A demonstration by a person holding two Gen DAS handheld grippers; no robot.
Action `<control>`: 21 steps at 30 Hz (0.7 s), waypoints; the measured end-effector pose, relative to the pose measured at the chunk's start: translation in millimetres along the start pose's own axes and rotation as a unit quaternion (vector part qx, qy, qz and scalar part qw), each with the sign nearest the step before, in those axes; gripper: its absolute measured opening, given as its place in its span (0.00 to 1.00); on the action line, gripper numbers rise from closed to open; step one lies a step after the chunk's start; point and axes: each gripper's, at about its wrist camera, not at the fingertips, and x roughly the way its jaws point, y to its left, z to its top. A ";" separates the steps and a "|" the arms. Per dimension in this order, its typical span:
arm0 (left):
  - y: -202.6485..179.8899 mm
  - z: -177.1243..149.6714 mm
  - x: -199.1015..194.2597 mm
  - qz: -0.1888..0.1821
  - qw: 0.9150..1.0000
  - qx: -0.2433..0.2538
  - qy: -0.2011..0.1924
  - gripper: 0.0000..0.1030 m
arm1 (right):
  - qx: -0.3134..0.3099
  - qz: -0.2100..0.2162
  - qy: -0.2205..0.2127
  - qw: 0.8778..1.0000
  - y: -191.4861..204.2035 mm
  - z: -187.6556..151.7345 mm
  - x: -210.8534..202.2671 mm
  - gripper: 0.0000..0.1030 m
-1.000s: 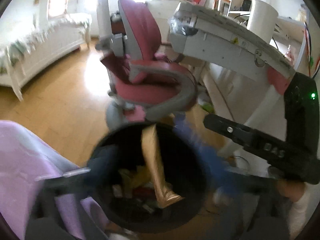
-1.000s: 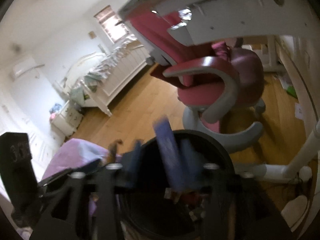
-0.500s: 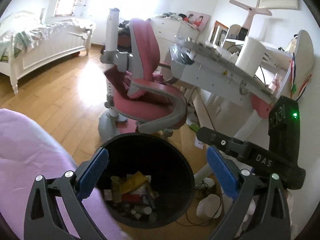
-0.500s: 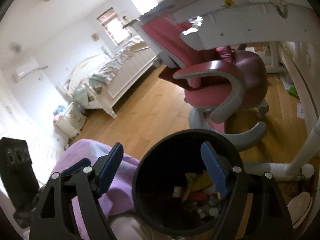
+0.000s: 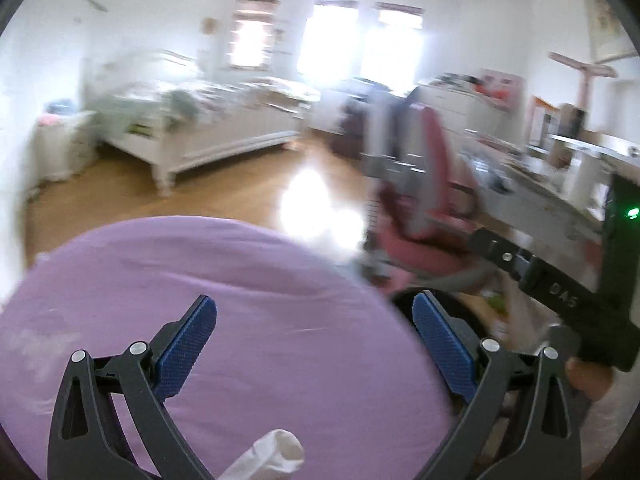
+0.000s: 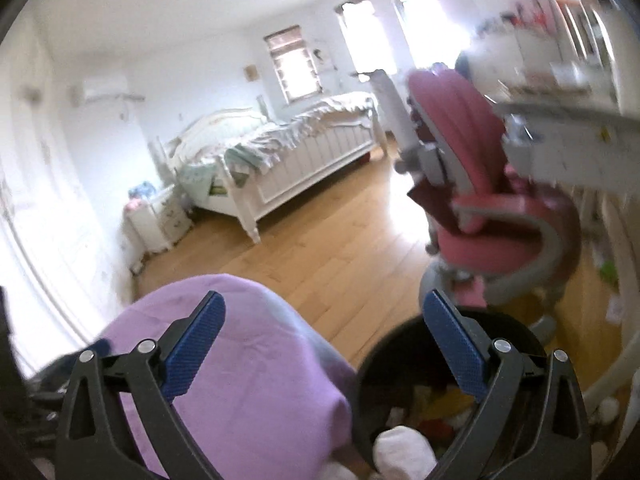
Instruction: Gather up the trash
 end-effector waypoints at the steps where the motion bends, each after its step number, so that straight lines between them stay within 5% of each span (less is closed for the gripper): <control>1: 14.6 -3.2 -8.0 0.028 1.000 -0.004 -0.004 0.95 | -0.015 0.008 0.001 1.000 16.1 -1.7 3.2 0.95; 11: 109.7 -44.9 -47.9 0.152 0.986 -0.062 -0.004 0.95 | -0.095 0.115 0.024 0.989 156.1 -49.1 33.2 0.95; 21: 137.9 -60.1 -62.9 0.169 0.981 -0.094 -0.013 0.95 | -0.155 0.108 0.003 0.982 200.0 -82.5 24.6 0.95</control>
